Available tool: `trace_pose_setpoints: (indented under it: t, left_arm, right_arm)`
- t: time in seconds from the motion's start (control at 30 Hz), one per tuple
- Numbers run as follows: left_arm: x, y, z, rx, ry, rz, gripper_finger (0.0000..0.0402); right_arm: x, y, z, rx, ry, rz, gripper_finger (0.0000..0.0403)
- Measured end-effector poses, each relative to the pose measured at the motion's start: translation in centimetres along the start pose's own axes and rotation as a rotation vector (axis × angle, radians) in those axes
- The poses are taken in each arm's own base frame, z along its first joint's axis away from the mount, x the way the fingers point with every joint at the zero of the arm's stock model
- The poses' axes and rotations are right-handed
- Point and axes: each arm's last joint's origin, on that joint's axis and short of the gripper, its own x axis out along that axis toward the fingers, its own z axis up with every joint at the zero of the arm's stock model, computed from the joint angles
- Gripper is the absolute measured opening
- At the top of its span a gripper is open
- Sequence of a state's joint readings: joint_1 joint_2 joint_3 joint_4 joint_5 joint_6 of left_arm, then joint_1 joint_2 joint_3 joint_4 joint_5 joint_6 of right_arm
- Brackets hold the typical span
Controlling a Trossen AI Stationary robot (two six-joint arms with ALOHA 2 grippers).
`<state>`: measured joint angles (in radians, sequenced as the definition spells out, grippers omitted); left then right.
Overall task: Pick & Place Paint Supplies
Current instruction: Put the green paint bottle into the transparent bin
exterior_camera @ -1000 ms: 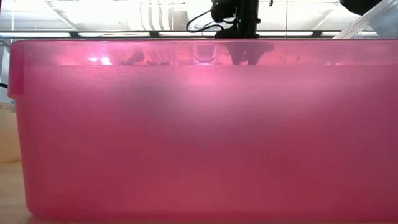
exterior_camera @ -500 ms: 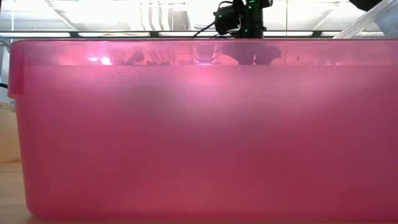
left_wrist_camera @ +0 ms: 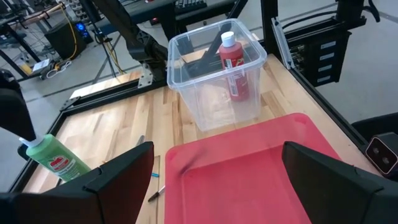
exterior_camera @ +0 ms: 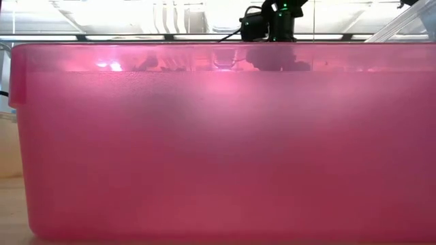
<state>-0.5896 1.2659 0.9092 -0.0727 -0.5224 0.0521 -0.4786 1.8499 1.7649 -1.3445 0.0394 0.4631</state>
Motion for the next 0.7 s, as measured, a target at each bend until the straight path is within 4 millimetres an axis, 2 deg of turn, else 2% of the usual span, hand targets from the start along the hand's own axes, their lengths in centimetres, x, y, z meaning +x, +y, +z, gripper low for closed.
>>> trace_pose_setpoints:
  t: [0.23, 0.7]
  left_arm:
    - [0.0, 0.0, 0.0, 0.002, 0.0, 0.0, 0.0361]
    - [0.0, 0.0, 0.01, 0.002, 0.0, 0.0, 0.0361]
  right_arm:
    - [-0.33, -0.02, 0.2, -0.004, -0.019, 0.005, 0.0253]
    - [0.47, 0.17, 0.48, -0.016, -0.021, 0.005, 0.0253]
